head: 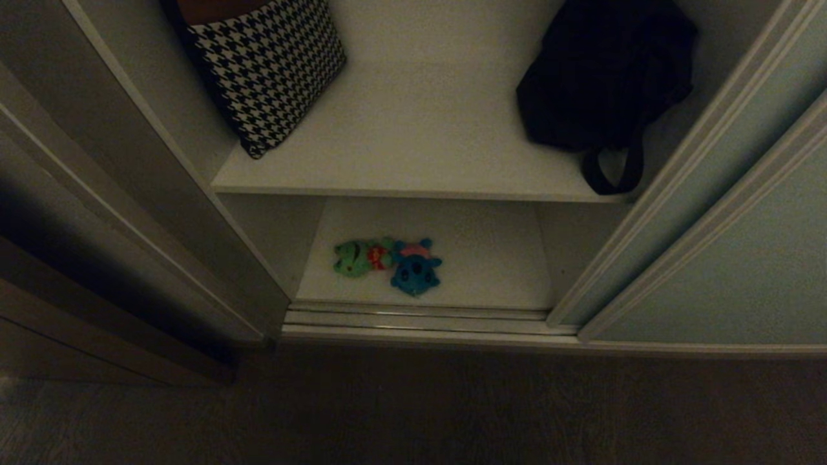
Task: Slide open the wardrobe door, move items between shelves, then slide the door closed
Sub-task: Close the door
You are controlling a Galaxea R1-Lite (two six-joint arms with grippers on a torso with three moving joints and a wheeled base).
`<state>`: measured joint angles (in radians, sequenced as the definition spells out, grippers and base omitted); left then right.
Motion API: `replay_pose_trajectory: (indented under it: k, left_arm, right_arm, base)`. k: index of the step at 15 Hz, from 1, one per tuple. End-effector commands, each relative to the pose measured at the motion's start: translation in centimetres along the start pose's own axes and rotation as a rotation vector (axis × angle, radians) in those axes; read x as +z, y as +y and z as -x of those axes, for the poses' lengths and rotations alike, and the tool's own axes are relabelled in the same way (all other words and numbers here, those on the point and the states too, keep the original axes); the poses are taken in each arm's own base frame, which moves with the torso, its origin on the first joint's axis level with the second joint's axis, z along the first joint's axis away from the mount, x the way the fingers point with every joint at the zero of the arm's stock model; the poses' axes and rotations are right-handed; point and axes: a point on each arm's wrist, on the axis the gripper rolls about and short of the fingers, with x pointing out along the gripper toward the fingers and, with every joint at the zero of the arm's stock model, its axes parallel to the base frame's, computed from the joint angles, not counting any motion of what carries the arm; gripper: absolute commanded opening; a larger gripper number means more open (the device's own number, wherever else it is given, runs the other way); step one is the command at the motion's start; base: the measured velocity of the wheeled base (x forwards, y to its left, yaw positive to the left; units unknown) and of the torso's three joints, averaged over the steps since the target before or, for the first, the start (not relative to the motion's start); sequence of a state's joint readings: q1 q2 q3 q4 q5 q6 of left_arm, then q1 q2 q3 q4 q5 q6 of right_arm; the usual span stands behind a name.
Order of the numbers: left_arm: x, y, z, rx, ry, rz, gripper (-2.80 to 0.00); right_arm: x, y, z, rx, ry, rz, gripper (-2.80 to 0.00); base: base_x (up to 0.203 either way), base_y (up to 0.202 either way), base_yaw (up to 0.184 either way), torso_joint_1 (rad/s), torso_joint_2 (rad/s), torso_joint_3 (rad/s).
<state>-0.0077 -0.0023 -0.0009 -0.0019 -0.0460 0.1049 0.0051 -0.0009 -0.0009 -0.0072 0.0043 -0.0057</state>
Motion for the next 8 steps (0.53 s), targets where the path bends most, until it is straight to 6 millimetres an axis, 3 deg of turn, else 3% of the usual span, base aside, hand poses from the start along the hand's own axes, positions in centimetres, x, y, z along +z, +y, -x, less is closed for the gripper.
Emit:
replay_pose_trajectory:
  k: [1, 8]
  left_arm:
    - [0.04, 0.00, -0.02, 0.000, 0.001, -0.001, -2.80]
    - [0.02, 0.00, -0.01, 0.000, 0.002, 0.008, -2.80]
  right_arm:
    - [0.02, 0.00, 0.00, 0.001, 0.000, 0.000, -2.80]
    - [0.01, 0.00, 0.00, 0.001, 0.000, 0.000, -2.80]
  base:
    - [0.000, 0.000, 0.000, 0.000, 0.00, 0.000]
    - [0.000, 0.000, 0.000, 0.002, 0.00, 0.029]
